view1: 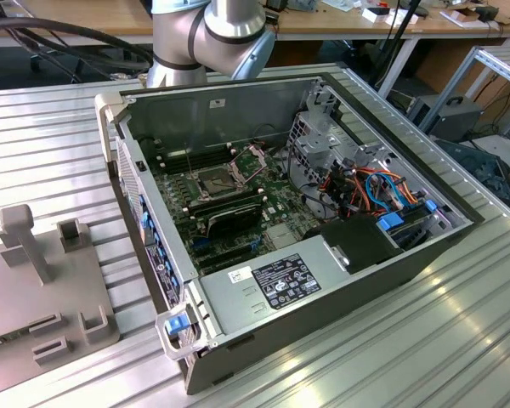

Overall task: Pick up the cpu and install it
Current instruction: 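Reach for the cpu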

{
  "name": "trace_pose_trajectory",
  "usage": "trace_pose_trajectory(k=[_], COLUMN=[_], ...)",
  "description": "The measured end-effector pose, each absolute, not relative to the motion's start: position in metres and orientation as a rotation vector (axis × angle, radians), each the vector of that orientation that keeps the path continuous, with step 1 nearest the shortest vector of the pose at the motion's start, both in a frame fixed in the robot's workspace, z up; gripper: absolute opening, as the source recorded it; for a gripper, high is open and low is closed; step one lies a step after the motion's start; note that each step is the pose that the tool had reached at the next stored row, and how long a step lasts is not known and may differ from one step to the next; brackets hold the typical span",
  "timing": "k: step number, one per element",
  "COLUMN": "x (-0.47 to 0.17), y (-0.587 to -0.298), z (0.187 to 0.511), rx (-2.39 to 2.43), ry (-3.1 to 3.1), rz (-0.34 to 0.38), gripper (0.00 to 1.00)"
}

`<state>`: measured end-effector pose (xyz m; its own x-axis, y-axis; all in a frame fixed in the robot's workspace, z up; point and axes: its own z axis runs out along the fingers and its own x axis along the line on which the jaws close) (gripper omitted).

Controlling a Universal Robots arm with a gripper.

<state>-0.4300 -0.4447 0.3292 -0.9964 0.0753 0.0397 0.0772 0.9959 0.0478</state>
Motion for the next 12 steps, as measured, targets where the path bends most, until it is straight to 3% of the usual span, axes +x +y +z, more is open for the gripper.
trace_pose_trajectory(k=[12], x=[-0.433], y=[-0.449], z=[0.318], rx=[-0.118], ry=[-3.090], rz=[-0.076], gripper=[0.11])
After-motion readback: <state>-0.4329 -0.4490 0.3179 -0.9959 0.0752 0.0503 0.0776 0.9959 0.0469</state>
